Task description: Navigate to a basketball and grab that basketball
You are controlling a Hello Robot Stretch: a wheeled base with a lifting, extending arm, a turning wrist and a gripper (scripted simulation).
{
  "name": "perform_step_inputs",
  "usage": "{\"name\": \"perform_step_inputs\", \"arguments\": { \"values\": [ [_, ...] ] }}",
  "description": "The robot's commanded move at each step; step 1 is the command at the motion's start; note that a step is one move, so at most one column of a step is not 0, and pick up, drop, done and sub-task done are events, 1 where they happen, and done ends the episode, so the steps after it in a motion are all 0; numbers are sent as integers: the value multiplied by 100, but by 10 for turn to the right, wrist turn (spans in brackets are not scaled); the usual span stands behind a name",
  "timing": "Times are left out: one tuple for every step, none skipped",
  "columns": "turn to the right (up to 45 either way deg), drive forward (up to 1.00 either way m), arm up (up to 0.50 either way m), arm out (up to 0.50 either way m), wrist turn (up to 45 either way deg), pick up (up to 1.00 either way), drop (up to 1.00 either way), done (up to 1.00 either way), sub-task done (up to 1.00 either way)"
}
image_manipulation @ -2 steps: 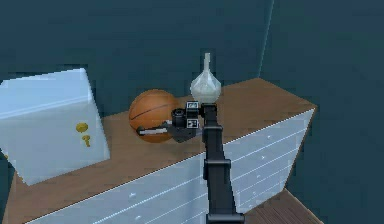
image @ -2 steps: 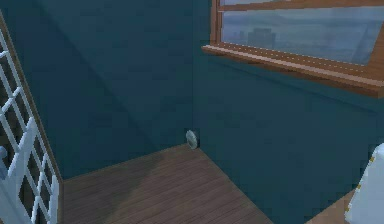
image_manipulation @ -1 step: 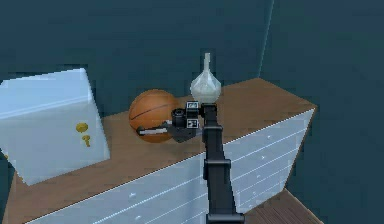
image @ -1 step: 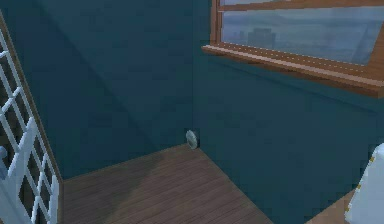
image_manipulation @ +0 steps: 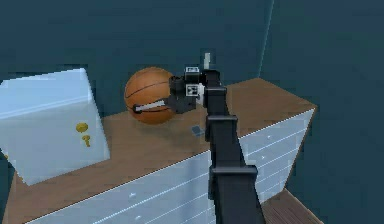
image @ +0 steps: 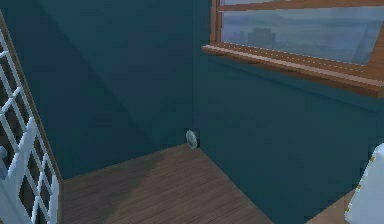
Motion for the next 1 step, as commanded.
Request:
{"name": "perform_step_inputs", "arguments": {
  "values": [
    [0,0,0,0,0,0,0,100,0]
  ]
}}
